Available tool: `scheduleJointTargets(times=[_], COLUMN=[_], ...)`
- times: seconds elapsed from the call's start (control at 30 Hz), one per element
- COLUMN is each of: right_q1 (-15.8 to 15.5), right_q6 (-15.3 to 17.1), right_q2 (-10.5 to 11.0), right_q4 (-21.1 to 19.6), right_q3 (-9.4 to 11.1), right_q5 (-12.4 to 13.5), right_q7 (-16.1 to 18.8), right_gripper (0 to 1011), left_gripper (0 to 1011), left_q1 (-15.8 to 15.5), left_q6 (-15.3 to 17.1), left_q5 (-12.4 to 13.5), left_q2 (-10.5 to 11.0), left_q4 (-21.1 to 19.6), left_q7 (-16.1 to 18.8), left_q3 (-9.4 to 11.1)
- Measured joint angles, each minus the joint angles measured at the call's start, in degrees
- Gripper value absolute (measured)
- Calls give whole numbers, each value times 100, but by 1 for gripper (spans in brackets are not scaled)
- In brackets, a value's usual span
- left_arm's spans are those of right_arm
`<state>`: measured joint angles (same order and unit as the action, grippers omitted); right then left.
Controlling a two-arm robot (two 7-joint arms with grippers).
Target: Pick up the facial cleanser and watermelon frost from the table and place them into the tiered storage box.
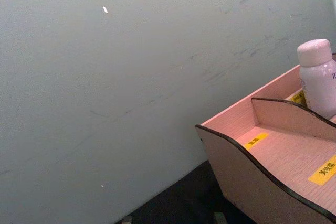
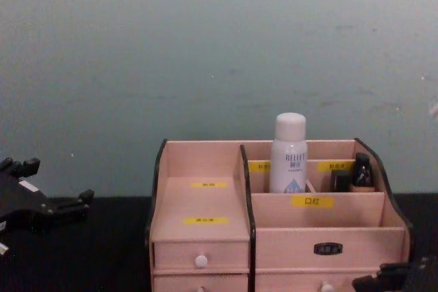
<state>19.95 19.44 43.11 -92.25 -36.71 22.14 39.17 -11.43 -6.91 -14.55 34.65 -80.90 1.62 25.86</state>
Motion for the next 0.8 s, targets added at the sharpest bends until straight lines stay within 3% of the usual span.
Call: scheduleJointTargets(times=[0.8], right_q1=[65], right_q6=[61], right_q2=[-112], right_q4=[128], right_q3=[-73], right_q5=[-262], right_q7=[14], right_gripper=[1000], left_gripper=[1001], left_q1=[0], left_q6=[0], left_q5=[0], left_q2=[0], left_q4=[0], left_q7=[0], left_q3=[0])
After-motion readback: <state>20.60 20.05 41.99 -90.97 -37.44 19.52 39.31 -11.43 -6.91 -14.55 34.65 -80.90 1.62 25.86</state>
